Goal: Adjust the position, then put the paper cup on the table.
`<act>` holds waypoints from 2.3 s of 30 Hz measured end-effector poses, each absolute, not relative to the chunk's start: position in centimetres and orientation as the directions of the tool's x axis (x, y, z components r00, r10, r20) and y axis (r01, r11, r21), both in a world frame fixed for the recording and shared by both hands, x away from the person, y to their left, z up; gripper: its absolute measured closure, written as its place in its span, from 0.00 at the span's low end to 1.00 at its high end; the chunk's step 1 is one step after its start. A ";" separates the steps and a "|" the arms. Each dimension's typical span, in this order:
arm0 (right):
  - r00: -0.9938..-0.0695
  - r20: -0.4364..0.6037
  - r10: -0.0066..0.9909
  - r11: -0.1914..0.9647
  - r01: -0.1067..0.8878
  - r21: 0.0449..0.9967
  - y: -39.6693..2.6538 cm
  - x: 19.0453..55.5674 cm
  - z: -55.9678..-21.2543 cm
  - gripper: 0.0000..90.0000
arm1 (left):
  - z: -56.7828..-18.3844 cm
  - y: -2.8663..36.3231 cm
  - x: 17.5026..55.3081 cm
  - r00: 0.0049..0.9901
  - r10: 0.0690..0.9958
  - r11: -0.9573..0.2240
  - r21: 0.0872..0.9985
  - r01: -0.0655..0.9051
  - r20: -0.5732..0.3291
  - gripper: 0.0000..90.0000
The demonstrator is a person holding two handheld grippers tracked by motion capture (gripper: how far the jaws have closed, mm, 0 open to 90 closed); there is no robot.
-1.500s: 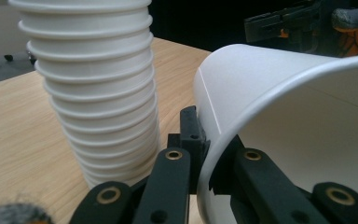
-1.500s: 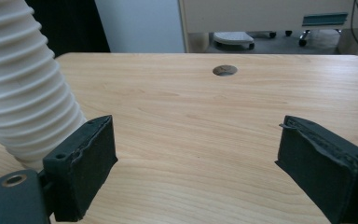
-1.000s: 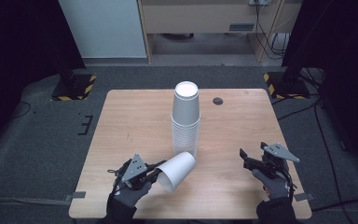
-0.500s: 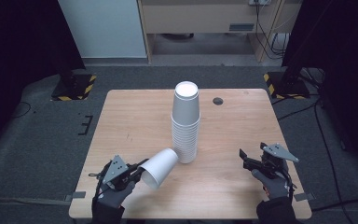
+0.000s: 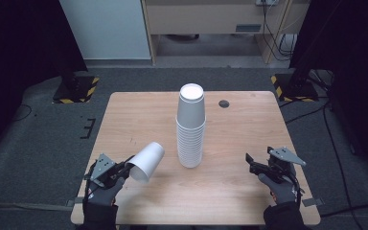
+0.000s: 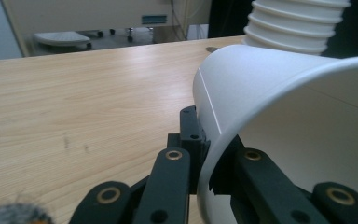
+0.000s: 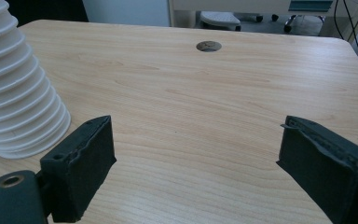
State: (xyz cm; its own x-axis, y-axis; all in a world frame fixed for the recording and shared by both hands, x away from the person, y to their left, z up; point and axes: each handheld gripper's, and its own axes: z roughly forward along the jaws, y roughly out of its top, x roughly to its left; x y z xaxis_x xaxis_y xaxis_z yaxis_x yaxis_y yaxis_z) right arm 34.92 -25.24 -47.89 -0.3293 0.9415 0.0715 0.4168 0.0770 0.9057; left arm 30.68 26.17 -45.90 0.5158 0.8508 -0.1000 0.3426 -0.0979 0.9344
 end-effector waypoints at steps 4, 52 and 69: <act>-0.327 0.070 0.943 0.079 0.421 0.904 -25.3 35.0 -48.0 0.12 | -45.9 26.7 30.9 0.478 0.872 -0.092 0.927 0.364 -0.101 0.95; -0.320 0.030 0.947 0.121 0.441 0.889 -25.5 35.1 -48.5 0.12 | -43.1 29.4 35.2 0.416 0.907 -0.242 0.724 0.646 -0.069 0.96; -0.325 0.029 0.945 0.127 0.448 0.885 -25.5 35.1 -48.6 0.11 | -42.2 29.1 37.1 0.413 0.911 -0.343 0.546 0.765 -0.006 0.96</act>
